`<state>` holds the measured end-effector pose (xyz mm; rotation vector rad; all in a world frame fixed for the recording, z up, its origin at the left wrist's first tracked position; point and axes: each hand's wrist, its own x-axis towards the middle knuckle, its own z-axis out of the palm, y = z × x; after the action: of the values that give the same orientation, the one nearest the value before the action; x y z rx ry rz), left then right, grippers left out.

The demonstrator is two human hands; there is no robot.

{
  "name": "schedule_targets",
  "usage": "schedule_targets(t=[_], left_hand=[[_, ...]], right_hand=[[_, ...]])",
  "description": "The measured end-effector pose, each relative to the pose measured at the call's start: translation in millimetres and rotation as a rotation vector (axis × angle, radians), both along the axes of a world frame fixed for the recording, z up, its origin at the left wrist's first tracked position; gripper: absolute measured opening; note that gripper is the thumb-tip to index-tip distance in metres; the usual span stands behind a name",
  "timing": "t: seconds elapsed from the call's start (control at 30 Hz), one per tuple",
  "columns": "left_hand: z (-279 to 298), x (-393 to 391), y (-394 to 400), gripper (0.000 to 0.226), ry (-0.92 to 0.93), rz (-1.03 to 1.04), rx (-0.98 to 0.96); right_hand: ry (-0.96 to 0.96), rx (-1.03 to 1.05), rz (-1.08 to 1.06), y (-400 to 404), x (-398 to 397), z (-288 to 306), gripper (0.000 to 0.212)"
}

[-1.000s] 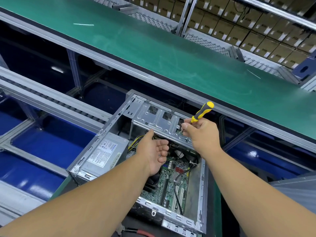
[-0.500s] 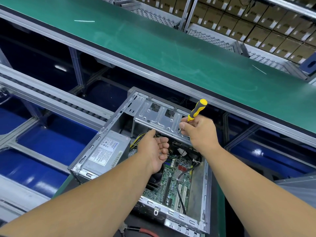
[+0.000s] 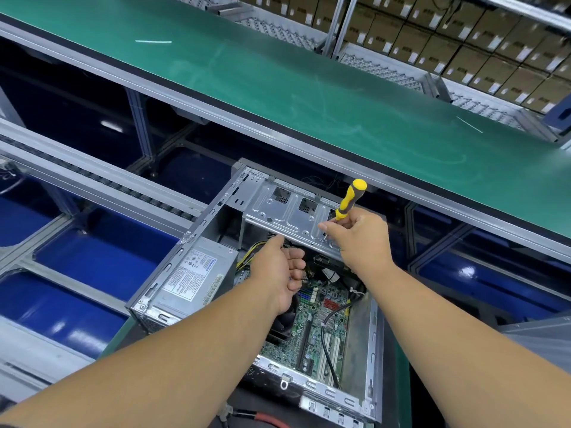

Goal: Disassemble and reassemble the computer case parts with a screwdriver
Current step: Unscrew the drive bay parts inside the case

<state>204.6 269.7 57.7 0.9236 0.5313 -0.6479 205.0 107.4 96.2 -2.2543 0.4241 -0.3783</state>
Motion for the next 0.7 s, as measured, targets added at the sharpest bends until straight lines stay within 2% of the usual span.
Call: schedule_targets(t=[0.07, 0.17, 0.3, 0.47, 0.57, 0.7], left_hand=[[5.1, 0.1, -0.5, 0.04, -0.201, 0.029, 0.186], [25.4, 9.0, -0.9, 0.026, -0.642, 0.006, 0.481], [61.0, 39.2, -12.1, 0.045, -1.045, -0.206, 0.662], [79.1, 60.3, -35.2, 0.026, -1.216, -0.284, 0.722], [81.1, 65.0, -39.7, 0.018, -1.257, -0.387, 0.745], [86.7, 69.2, -36.8, 0.014, -1.317, -0.557, 0.703]], right_hand=[[-0.008, -0.026, -0.025, 2.7, 2.1, 0.2, 0.035], [-0.019, -0.059, -0.041, 6.4, 4.1, 0.3, 0.039], [-0.004, -0.113, -0.024, 6.6, 4.9, 0.1, 0.02], [-0.007, -0.077, 0.026, 4.7, 4.0, 0.4, 0.013], [0.02, 0.024, 0.079, -1.7, 1.2, -4.0, 0.021], [0.037, 0.041, 0.068, -3.8, -1.8, -7.7, 0.027]])
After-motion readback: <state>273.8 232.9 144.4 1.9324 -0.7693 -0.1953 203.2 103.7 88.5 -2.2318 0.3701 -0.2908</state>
